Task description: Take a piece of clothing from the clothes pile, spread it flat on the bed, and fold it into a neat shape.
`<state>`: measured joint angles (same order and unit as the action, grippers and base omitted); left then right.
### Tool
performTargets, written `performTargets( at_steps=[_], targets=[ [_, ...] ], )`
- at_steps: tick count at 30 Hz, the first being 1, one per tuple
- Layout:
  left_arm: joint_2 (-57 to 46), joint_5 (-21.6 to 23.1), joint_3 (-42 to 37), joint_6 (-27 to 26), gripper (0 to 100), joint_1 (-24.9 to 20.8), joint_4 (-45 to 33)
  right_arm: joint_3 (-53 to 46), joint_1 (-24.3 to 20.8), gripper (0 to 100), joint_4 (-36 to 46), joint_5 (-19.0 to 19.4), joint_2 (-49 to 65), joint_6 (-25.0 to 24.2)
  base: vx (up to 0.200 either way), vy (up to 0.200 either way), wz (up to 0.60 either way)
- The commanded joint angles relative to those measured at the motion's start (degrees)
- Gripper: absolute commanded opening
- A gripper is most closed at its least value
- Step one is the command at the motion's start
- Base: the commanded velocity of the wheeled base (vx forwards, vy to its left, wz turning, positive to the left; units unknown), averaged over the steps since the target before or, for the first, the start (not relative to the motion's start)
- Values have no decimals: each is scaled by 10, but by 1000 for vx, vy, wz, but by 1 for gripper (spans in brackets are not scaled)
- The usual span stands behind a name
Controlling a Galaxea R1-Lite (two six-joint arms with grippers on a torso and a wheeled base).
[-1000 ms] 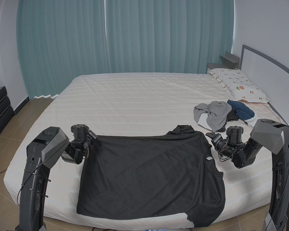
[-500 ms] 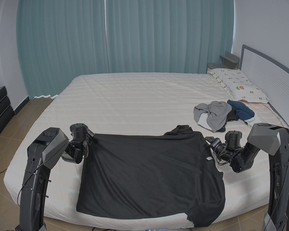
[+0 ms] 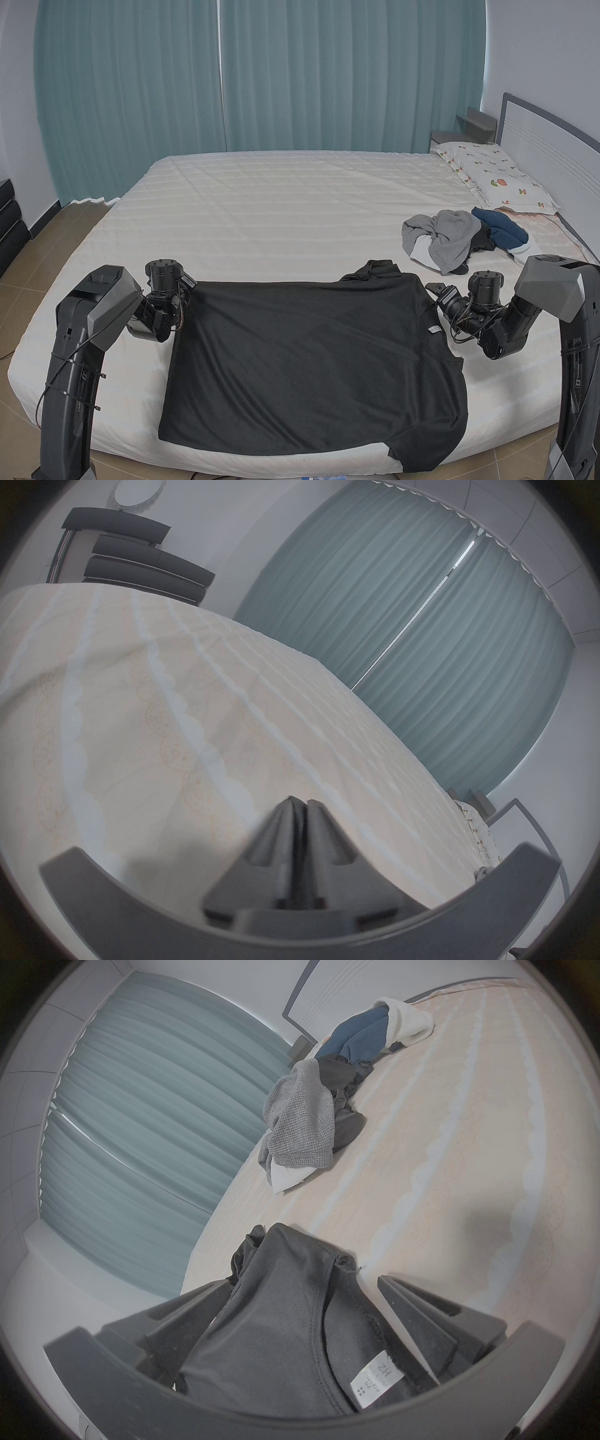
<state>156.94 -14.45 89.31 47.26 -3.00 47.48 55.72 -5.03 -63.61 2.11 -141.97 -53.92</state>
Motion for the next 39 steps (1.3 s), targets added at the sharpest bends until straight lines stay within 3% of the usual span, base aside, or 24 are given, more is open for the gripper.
performTargets(
  at_steps=[1,7,11,16,23,26,32,39],
  targets=[
    [-3,1,-5,0,100,-2,0,-9,-2,100,-3,0,6,0,0,0,0],
    [-44,0,-43,1,100,0,4,-17,-2,100,-1,0,31,4,0,0,0],
    [-127,11,-142,20,100,-3,14,-41,-3,100,9,1,75,7,0,0,0],
    [-226,70,-264,33,100,-17,43,-120,-11,100,16,11,130,52,0,0,0],
    [-293,71,-416,42,100,-28,51,-239,-16,100,-9,21,170,58,0,0,0],
    [-319,80,-509,96,100,-50,87,-301,-17,100,-43,40,183,57,0,0,0],
    [-326,93,-648,120,100,-73,195,-388,-21,100,-139,80,178,58,-167,0,0],
    [-308,93,-703,141,100,-83,274,-427,-16,100,-163,94,173,56,-200,0,0]
  ],
)
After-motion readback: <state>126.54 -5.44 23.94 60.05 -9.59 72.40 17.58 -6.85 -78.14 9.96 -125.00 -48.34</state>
